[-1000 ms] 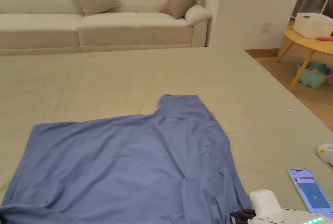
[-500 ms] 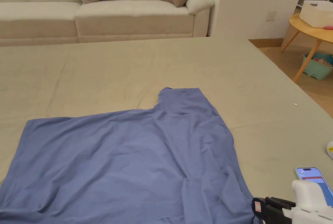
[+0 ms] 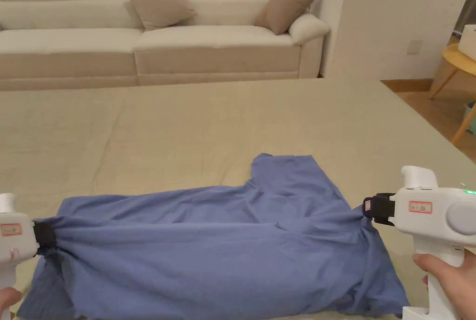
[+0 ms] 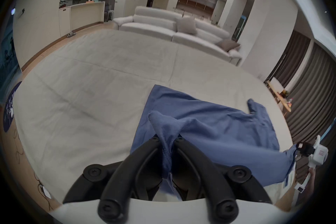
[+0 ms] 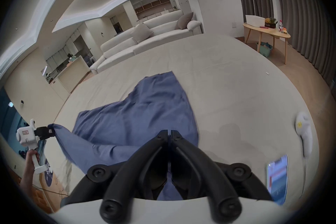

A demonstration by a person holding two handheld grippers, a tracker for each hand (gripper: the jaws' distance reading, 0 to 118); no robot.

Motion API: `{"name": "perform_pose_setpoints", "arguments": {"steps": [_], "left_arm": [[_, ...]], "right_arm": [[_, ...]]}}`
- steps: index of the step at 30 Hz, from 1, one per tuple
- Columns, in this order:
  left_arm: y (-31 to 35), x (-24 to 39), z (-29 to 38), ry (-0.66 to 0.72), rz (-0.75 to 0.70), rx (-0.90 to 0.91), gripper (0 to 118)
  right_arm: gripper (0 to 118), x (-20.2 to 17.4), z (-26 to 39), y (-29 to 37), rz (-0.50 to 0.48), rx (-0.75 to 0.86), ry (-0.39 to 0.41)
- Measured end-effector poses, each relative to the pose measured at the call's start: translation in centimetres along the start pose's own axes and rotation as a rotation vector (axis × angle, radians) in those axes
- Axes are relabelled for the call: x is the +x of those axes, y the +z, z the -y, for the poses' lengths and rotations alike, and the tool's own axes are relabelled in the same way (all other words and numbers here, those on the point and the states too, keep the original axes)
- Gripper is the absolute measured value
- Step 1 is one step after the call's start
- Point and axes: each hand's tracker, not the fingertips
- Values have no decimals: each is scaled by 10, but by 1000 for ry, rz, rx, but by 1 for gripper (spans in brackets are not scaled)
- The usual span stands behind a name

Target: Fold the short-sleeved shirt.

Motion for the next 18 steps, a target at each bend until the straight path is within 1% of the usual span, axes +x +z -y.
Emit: {"name": "perform_pose_setpoints", "arguments": {"steps": [1,3,5,6,7,8,9,10,11,13,14,15,16,17,18], "left_arm": [[-15,1,-1,-20,-25,-26,5],[-36,5,4,6,-46,-109,5],[-48,3,6,11,-38,-106,5],[-52,0,12,8,-57,-120,6],[-52,-2,14,7,-72,-118,11],[-50,-5,15,18,-74,-116,28],[-35,-8,18,30,-12,-113,78],[-16,-8,18,47,6,-64,107],[0,-12,14,51,-1,-15,112],[48,-15,8,6,-34,133,111],[69,-27,-1,-40,-54,245,111],[100,-25,-4,-89,-54,330,111],[126,-22,-6,-128,-54,395,111],[156,-18,-7,-156,-80,450,111],[184,-15,-12,-169,-21,477,110]], "right_arm": [[3,-1,-4,-15,20,-21,0],[3,-7,-6,-43,69,-48,52],[3,-11,-4,-60,124,-89,94],[7,-12,-2,-67,128,-112,102],[29,-10,-1,-68,123,-115,95],[62,-13,1,-60,149,-98,87],[92,-13,1,-50,166,-51,89],[96,-13,-1,-37,149,-22,96],[95,-15,-4,-20,125,31,91],[95,-25,-10,29,127,136,95],[96,-32,-12,58,110,230,91],[96,-38,-15,86,99,320,82],[96,-41,-17,109,67,385,95],[98,-50,-18,137,48,457,105],[103,-58,-19,162,38,514,108]]}}
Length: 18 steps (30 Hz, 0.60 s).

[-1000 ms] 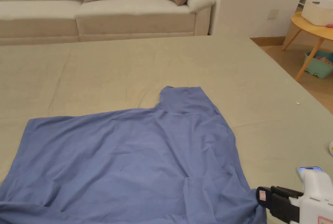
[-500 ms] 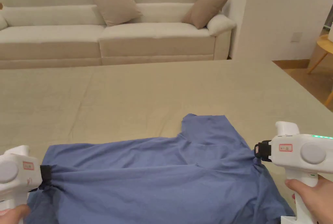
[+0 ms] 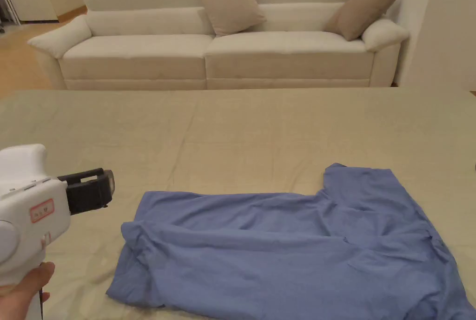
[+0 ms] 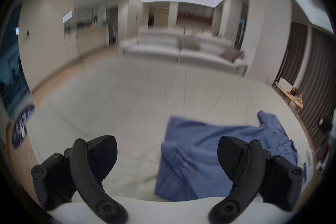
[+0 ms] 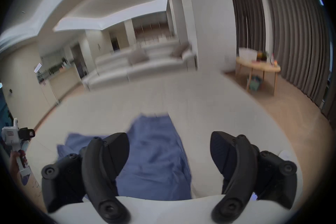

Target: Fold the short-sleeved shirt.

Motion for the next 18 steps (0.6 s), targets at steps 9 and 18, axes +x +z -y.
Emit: {"name": "perform_pose_setpoints", "arguments": {"steps": [9,18], "left_arm": [[96,13,-41,47,138,121,0],[-62,6,81,-52,117,-427,33]], "right_arm": [[0,-33,-43,107,-8,175,51],[0,-28,-15,116,-27,54,67]]}}
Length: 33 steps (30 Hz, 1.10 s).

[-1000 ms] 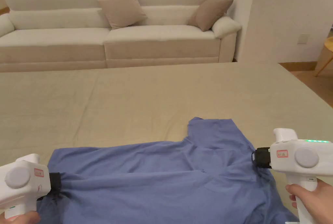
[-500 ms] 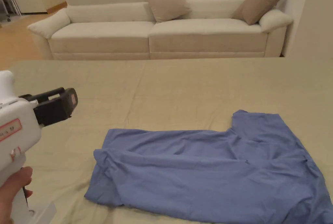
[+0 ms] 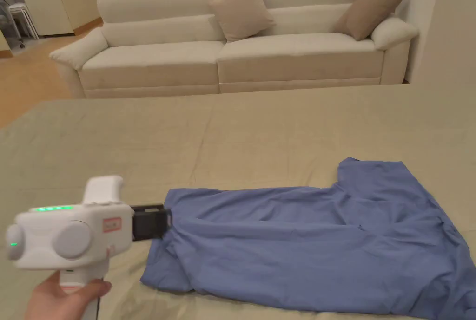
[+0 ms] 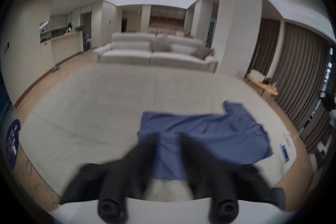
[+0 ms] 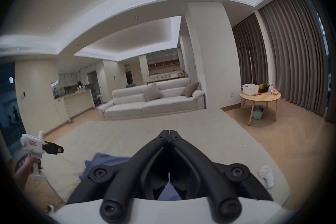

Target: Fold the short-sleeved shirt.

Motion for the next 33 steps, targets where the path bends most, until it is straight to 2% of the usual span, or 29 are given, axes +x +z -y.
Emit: {"name": "perform_pose_setpoints", "arguments": {"steps": [1,2,5,8,9,10,11,12,14,15,16,18,20,21,22,23,24,26,28,30,31,32,33], "left_arm": [[-26,1,14,-9,61,-88,79],[-50,0,19,22,3,-135,115],[-113,-10,48,67,-40,-333,115],[-139,-19,72,47,-51,-374,114],[-129,-10,74,49,-37,-362,113],[-115,-1,73,61,-79,-321,105],[-106,-1,68,73,-66,-273,104],[-98,0,64,70,-69,-242,91],[-107,-8,59,50,3,-225,54],[-109,-9,56,40,23,-237,36],[-111,-9,54,38,8,-245,25],[-92,12,50,53,23,-218,11],[-81,18,48,104,76,-144,11],[-73,21,46,128,100,-115,11],[-58,16,37,139,122,-105,11],[-48,19,34,137,133,-76,11],[-37,22,32,134,121,-55,11],[-29,18,21,119,123,-12,11],[-16,23,17,105,140,7,11],[-10,24,10,106,141,20,11],[-7,24,9,104,140,30,11],[-6,24,9,108,145,28,11],[-6,25,10,108,144,29,11]], "right_arm": [[0,-1,4,-1,4,-20,13],[0,-1,8,-3,4,-38,16],[0,5,22,-10,-18,-87,-22],[0,5,30,-18,-3,-136,-6],[0,6,34,-22,0,-158,-5],[0,7,37,-26,1,-171,-9],[0,9,42,-30,1,-184,-19],[0,11,47,-35,-3,-193,-26],[0,15,60,-49,-20,-225,-49],[0,20,70,-60,-53,-243,-110],[0,27,80,-70,-67,-280,-185],[0,43,108,-96,-64,-374,-287],[0,56,135,-117,-75,-492,-270],[31,58,148,-124,-29,-565,-216],[82,59,158,-130,-4,-615,-192],[116,61,172,-134,-33,-649,-217],[115,62,180,-130,-74,-595,-222],[115,66,201,-143,-1,-727,-174],[115,75,226,-168,3,-835,-132],[114,71,245,-177,-35,-954,-189],[109,63,248,-175,29,-954,-161],[98,56,249,-178,63,-841,-73],[95,53,248,-180,32,-878,-59]]}}
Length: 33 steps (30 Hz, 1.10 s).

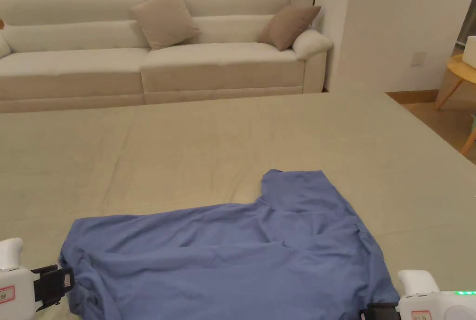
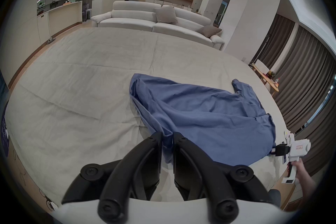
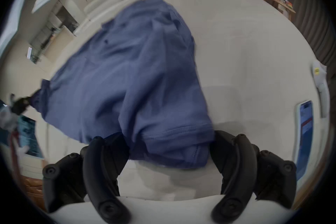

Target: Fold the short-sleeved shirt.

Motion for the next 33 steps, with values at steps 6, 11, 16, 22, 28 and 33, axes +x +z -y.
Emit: {"name": "perform_pose_setpoints", "arguments": {"steps": [6,11,16,22,28,33], "left_arm": [[-11,-18,2,150,14,-22,0],[10,-19,10,140,-11,-9,0],[11,-41,22,109,-51,-33,0],[-41,-58,38,106,-85,-187,115],[-120,-84,62,140,-192,-393,114],[-83,-41,50,-129,-186,-269,69]], "right_arm": [[9,-19,2,53,-148,91,-146],[9,-19,-21,106,-187,195,-88],[9,-34,-23,129,-116,228,12],[9,-35,-10,108,-112,179,-52],[9,-23,-5,89,-89,137,-102],[9,-17,-6,86,-96,134,-134]]}}
